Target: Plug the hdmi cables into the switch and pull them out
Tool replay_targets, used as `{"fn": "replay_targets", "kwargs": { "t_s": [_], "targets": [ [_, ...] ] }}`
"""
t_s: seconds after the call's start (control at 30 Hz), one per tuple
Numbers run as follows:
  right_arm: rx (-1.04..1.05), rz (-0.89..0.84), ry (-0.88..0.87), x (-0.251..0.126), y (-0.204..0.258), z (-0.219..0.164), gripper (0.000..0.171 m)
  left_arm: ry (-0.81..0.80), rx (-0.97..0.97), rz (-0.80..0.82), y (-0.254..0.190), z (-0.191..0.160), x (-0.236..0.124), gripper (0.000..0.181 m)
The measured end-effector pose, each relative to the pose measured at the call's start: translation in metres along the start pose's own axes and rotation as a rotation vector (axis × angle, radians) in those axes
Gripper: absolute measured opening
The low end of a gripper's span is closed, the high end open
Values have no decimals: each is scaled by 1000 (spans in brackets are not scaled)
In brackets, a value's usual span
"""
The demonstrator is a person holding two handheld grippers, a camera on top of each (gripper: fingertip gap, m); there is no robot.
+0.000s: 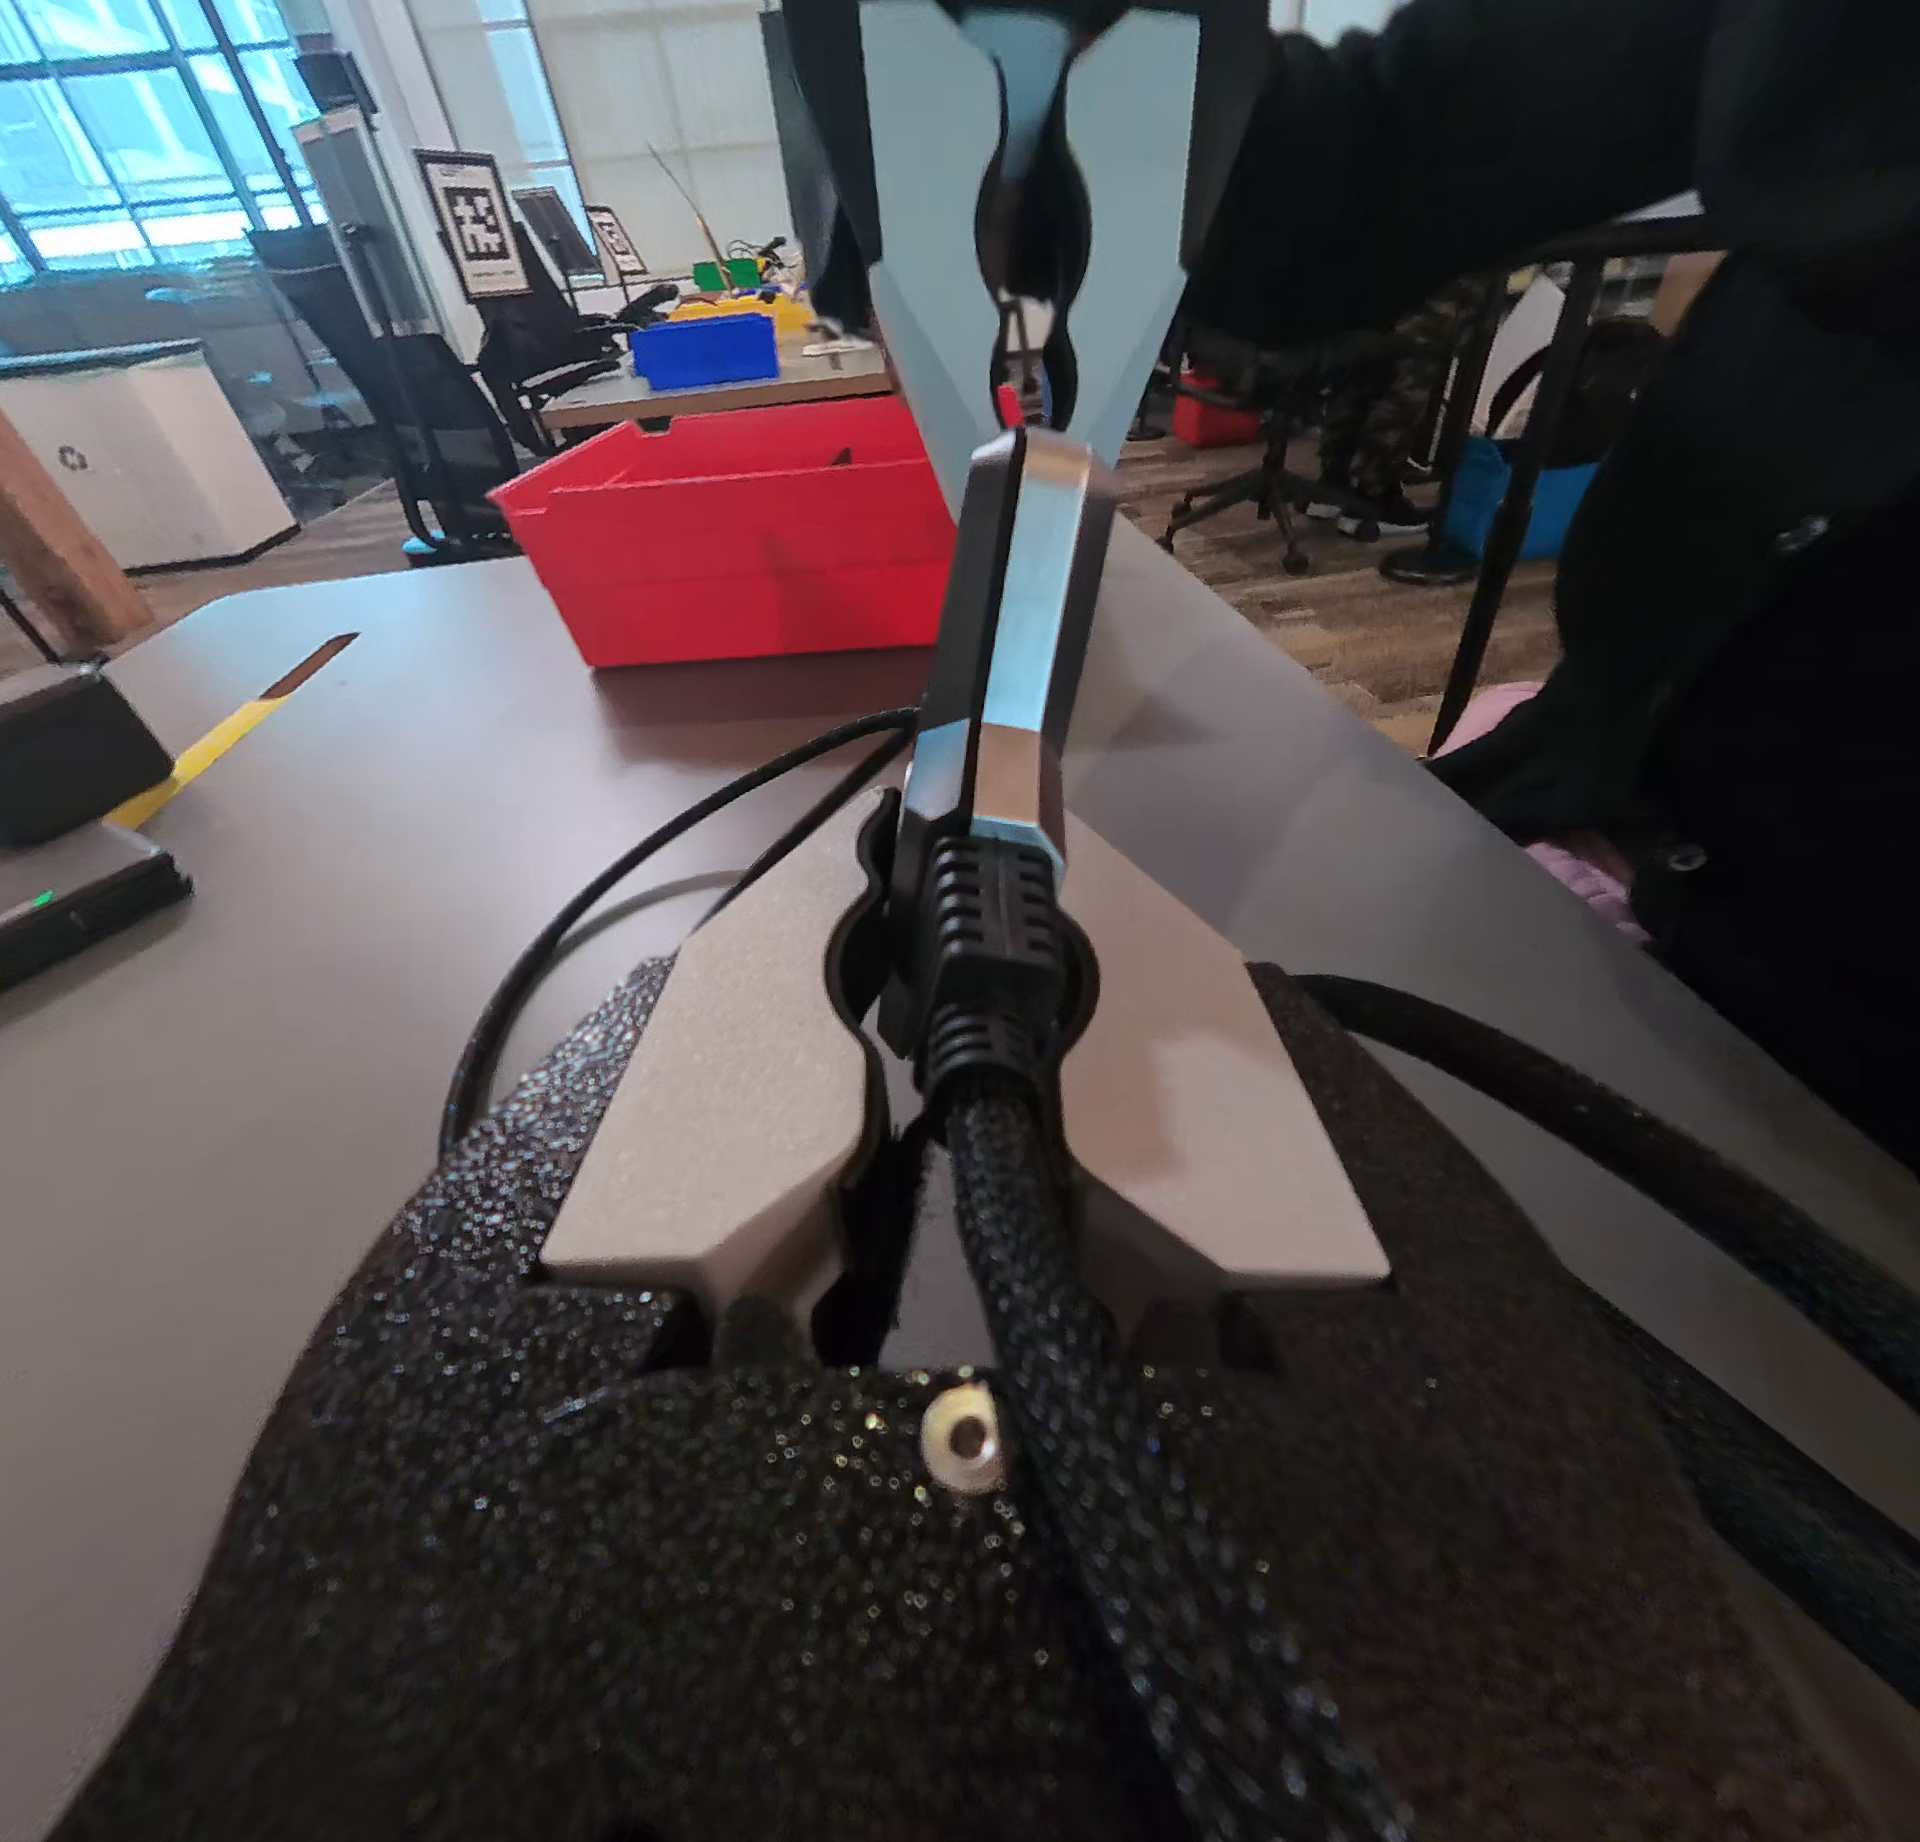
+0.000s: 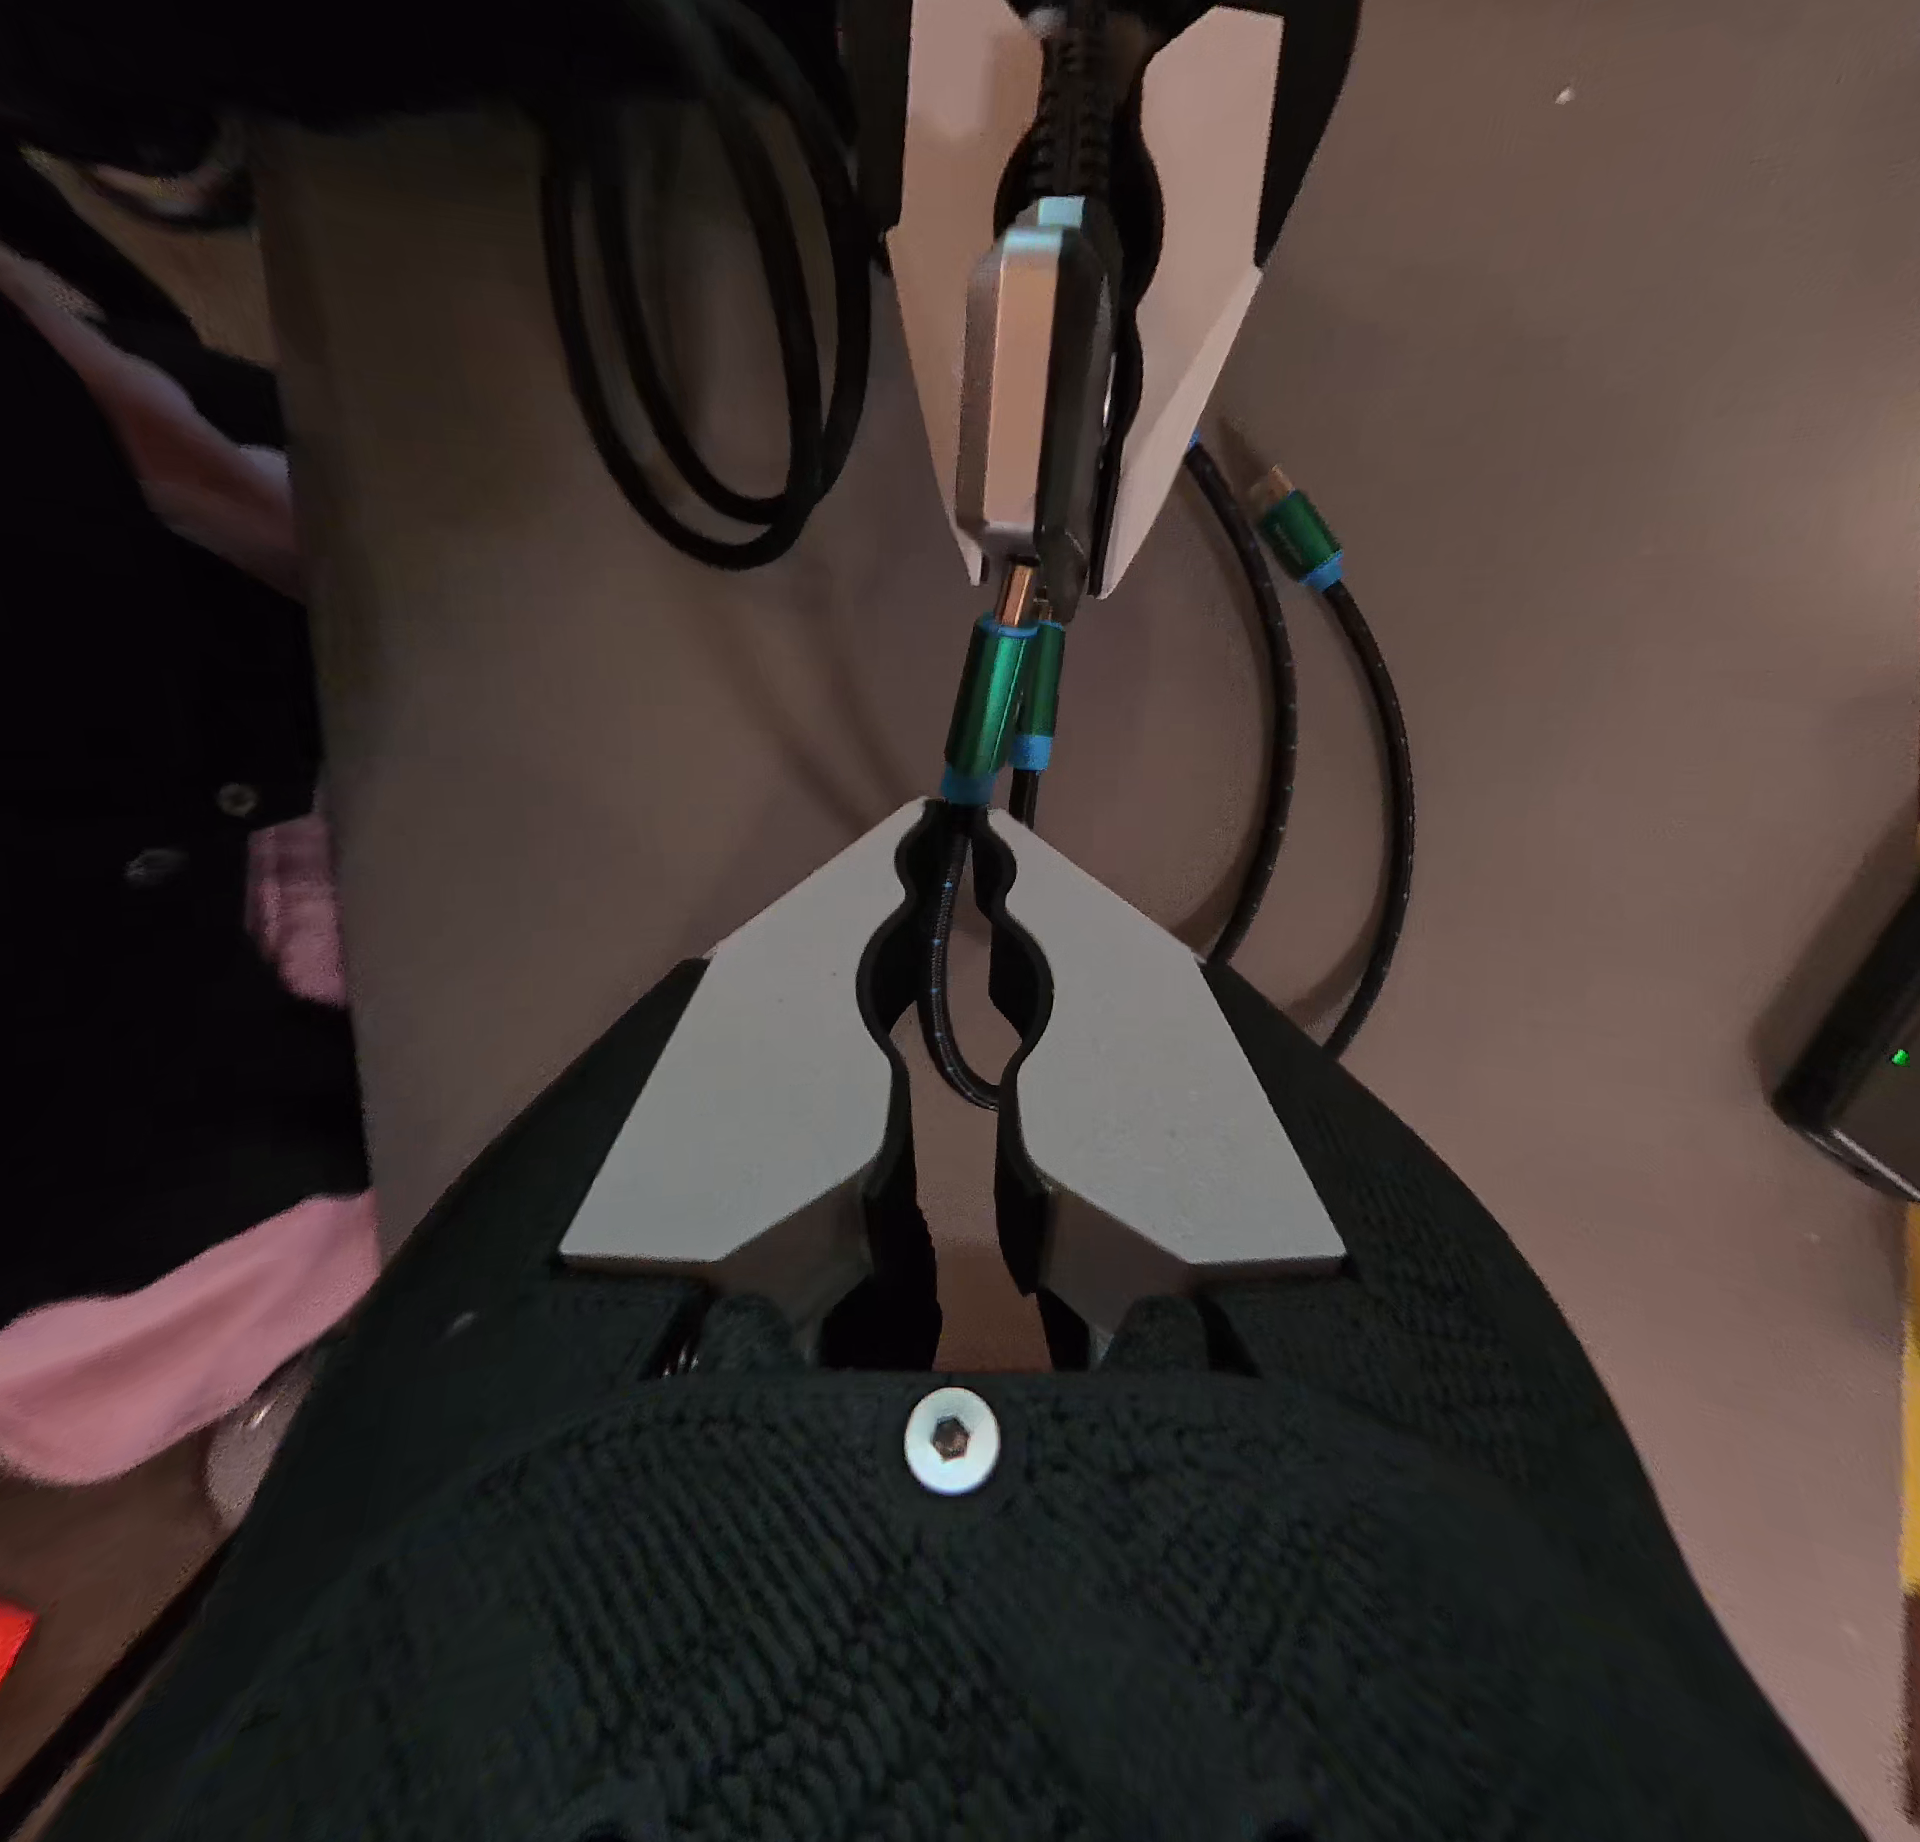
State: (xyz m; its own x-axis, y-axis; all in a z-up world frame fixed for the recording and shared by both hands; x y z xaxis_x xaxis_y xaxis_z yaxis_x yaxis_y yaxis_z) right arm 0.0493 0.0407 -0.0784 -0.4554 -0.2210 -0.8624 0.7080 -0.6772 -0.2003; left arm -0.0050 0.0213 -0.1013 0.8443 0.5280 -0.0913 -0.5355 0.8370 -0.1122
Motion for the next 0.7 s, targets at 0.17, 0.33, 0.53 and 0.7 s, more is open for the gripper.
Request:
{"fn": "replay_targets", "kwargs": {
  "t_s": [0.17,0.33,0.53,0.7],
  "targets": [
    [83,-109,-220,14,-12,-5,4,4,-35,35,9,-8,-6,22],
    [86,-219,-394,24,-18,-6,4,8,-64,59,16,-16,-11,22],
    [44,-352,-566,38,-22,-8,4,60,-64,110,24,-27,-21,23],
    [14,-394,-594,54,-29,-5,9,91,-56,139,28,-32,-26,23]
  ]
}}
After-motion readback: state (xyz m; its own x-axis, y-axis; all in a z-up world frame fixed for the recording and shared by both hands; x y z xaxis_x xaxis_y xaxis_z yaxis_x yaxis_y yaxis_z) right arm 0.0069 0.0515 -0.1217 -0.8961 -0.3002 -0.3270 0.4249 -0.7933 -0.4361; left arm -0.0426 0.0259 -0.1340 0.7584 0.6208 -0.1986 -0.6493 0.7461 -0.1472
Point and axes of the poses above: each gripper's, where its closed fingertips meet, x out along the fingers, z out of its top, y = z × x across the jaws, the point moved 1 cm from there along -x, back along the fingers, and after that the axes turned 11 degrees about -x, right-handed, at the moved point
